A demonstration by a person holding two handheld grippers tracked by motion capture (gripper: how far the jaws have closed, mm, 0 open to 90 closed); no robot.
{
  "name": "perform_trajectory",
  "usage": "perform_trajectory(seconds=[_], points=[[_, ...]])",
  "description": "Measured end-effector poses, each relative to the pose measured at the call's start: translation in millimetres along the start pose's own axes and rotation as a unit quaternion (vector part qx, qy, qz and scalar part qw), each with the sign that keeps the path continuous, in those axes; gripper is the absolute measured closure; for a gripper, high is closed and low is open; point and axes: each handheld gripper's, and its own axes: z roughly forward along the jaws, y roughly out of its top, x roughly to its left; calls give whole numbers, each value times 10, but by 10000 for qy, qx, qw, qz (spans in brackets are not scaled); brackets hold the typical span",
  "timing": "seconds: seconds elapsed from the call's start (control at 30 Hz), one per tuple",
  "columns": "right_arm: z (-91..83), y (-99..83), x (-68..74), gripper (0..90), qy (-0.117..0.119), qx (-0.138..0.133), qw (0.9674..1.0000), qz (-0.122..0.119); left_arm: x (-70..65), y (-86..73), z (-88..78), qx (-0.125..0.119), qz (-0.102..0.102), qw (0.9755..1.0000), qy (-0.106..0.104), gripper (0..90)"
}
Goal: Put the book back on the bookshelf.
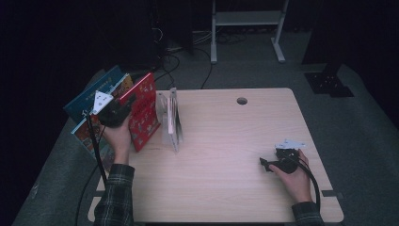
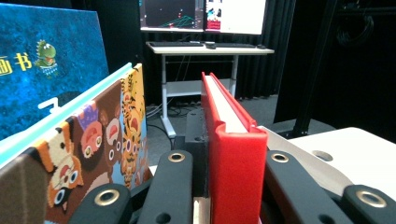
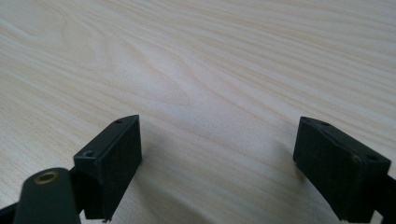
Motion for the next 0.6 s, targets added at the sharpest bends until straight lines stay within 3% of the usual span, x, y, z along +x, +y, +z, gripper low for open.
perform_trajectory(seconds=[0.13,0.4,0.6], points=[[0,0,0,142,-1,0,10000,0,-8,-16,-26,60,24,10000,6,791],[0,0,0,142,0,3,10000,-5,21,-162,-65,135,-127,9998,100,790],[0,0,1,142,-1,0,10000,0,3,-151,-67,213,-135,9997,79,781]])
